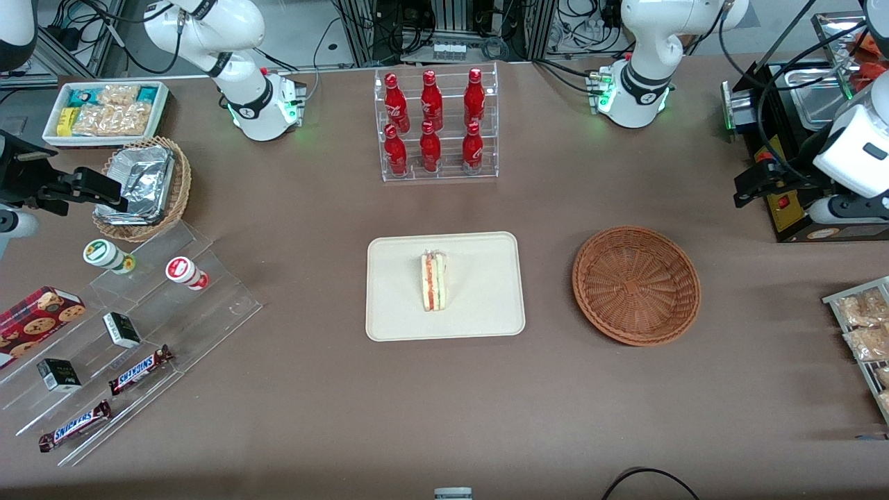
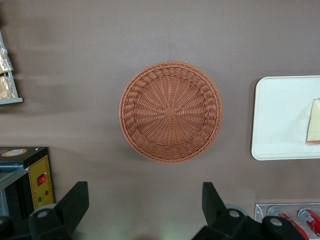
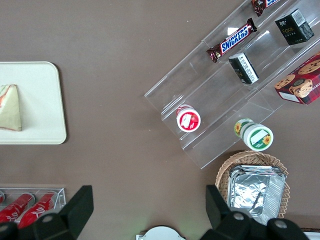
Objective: Place sandwich from basket to tray
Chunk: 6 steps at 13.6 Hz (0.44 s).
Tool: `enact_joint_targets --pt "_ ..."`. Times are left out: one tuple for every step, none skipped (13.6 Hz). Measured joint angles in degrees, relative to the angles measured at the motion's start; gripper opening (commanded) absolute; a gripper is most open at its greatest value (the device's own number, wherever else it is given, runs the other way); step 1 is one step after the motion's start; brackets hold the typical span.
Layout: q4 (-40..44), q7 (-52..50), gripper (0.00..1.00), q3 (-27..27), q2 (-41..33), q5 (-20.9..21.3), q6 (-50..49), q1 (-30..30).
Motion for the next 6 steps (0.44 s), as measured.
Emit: enact_joint_targets --pt "0.4 0.0 1.0 0.1 0.1 0.0 0.2 0.0" --pt "0.6 0.0 1.0 0.3 0.1 0.0 0.5 0.0" --pt "0.8 0.0 1.0 0.5 0.1 0.0 0.5 0.1" --pt "0.9 0.0 1.0 0.7 0.1 0.0 0.5 0.1" --pt "0.9 0.0 1.0 0.8 0.1 0.0 0.4 0.1" --pt "0.9 0.0 1.0 0.9 0.1 0.0 0.4 0.1"
